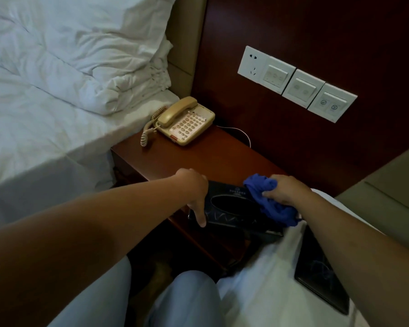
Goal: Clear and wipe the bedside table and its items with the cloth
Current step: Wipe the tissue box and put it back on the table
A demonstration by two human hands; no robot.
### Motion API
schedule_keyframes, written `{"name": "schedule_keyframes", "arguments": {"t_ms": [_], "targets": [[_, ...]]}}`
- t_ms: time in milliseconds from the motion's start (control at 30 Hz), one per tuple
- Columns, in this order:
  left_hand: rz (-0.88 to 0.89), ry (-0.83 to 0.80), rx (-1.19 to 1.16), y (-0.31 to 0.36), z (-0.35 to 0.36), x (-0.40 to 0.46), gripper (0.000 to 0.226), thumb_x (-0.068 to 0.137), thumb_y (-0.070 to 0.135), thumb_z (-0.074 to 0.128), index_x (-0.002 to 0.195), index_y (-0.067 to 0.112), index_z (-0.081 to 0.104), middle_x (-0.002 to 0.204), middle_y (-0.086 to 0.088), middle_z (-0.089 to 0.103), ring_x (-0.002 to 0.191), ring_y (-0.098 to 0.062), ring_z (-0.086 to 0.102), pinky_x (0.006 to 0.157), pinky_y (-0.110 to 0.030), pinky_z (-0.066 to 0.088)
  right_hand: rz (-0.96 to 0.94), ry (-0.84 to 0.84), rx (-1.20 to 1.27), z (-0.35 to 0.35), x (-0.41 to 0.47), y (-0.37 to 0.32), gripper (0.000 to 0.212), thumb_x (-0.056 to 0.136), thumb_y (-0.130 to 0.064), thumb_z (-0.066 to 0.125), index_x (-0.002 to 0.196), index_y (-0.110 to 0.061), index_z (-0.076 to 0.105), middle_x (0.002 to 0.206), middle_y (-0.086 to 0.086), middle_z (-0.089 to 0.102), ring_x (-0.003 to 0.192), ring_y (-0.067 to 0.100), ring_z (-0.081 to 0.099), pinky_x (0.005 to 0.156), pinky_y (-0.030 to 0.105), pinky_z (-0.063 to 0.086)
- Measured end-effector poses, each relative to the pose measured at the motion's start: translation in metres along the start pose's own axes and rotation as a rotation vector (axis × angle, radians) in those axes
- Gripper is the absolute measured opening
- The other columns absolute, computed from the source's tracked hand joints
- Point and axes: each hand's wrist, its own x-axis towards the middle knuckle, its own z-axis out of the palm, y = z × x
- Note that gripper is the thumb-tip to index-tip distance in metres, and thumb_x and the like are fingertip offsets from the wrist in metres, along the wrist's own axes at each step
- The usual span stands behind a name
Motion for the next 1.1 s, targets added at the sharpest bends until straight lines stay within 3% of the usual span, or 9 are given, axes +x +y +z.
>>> {"name": "schedule_keyframes", "arguments": {"t_ms": [133, 333, 467, 567, 667, 767, 900, 1000, 1100], "targets": [[0.005, 0.026, -0.068, 0.001, 0.002, -0.004, 0.124, 0.058, 0.086, 0.074, 0.151, 0.01, 0.04, 0.148, -0.003, 0.042, 0.132, -0.03, 0.046, 0.103, -0.046, 0.052, 0.023, 0.012, -0.061, -0.014, -0.027, -0.024, 0.056, 0.09, -0.045, 0.063, 0.141, -0.031, 0.043, 0.141, 0.014, 0.041, 0.114, 0.035, 0.057, 0.089, 0.042, 0.052], [0.025, 0.046, -0.109, -0.004, 0.005, -0.003, 0.125, 0.054, 0.082, 0.08, 0.15, 0.014, 0.04, 0.144, -0.004, 0.05, 0.129, -0.029, 0.051, 0.105, -0.046, 0.05, -0.174, 0.02, -0.067, -0.013, -0.028, -0.131, 0.048, 0.092, -0.037, 0.061, 0.137, -0.04, 0.045, 0.142, 0.009, 0.037, 0.122, 0.038, 0.052, 0.096, 0.046, 0.047], [0.019, 0.04, -0.245, -0.012, 0.022, 0.0, 0.151, 0.053, 0.085, 0.078, 0.163, 0.013, 0.004, 0.156, -0.006, 0.045, 0.133, -0.029, 0.052, 0.106, -0.041, 0.049, -0.203, -0.004, -0.119, -0.013, -0.026, -0.171, 0.058, 0.094, -0.035, 0.064, 0.145, -0.041, 0.038, 0.146, 0.01, 0.033, 0.126, 0.038, 0.048, 0.092, 0.047, 0.047], [0.004, 0.067, -0.234, -0.015, 0.027, -0.003, 0.149, 0.053, 0.088, 0.075, 0.162, 0.014, 0.005, 0.155, -0.011, 0.044, 0.132, -0.032, 0.05, 0.104, -0.045, 0.05, -0.223, 0.017, -0.076, -0.012, -0.023, -0.149, 0.061, 0.091, -0.047, 0.066, 0.146, -0.042, 0.038, 0.144, 0.008, 0.037, 0.126, 0.036, 0.049, 0.097, 0.047, 0.047], [-0.014, 0.047, -0.147, -0.011, 0.017, -0.003, 0.151, 0.053, 0.088, 0.074, 0.163, 0.013, 0.004, 0.17, -0.012, 0.013, 0.153, -0.039, 0.018, 0.119, -0.056, 0.033, -0.177, 0.029, -0.059, -0.016, -0.018, -0.109, 0.067, 0.091, -0.051, 0.066, 0.149, -0.038, 0.036, 0.149, 0.009, 0.036, 0.13, 0.036, 0.048, 0.1, 0.047, 0.046], [-0.032, -0.019, -0.081, -0.003, 0.005, -0.002, 0.149, 0.06, 0.085, 0.075, 0.163, 0.009, -0.002, 0.172, -0.01, -0.01, 0.158, -0.036, -0.004, 0.125, -0.059, 0.013, -0.072, 0.028, -0.023, -0.014, -0.016, -0.044, 0.065, 0.091, -0.049, 0.068, 0.147, -0.033, 0.04, 0.149, 0.012, 0.035, 0.125, 0.037, 0.052, 0.092, 0.043, 0.048], [-0.056, -0.032, -0.017, 0.003, 0.0, -0.005, 0.149, 0.062, 0.087, 0.07, 0.163, 0.006, -0.002, 0.172, -0.012, -0.008, 0.158, -0.036, -0.003, 0.125, -0.06, 0.006, 0.065, 0.061, 0.055, 0.006, -0.029, 0.02, 0.066, 0.091, -0.047, 0.065, 0.15, -0.034, 0.039, 0.149, 0.016, 0.035, 0.119, 0.039, 0.055, 0.089, 0.043, 0.047], [-0.068, -0.034, -0.002, 0.005, -0.003, -0.006, 0.148, 0.061, 0.088, 0.07, 0.163, 0.006, 0.001, 0.172, -0.012, -0.002, 0.158, -0.036, 0.0, 0.125, -0.06, 0.006, 0.086, 0.033, 0.046, 0.018, -0.045, 0.023, 0.055, 0.094, -0.041, 0.062, 0.145, -0.032, 0.043, 0.151, 0.014, 0.031, 0.122, 0.038, 0.053, 0.096, 0.045, 0.047], [-0.036, 0.009, 0.014, 0.007, -0.005, -0.009, 0.147, 0.061, 0.087, 0.071, 0.163, 0.005, 0.006, 0.172, -0.013, 0.003, 0.158, -0.035, 0.001, 0.127, -0.055, 0.006, 0.058, 0.004, -0.002, 0.026, -0.059, 0.019, 0.059, 0.094, -0.043, 0.064, 0.146, -0.034, 0.037, 0.152, 0.012, 0.028, 0.123, 0.035, 0.053, 0.099, 0.045, 0.047]]}}
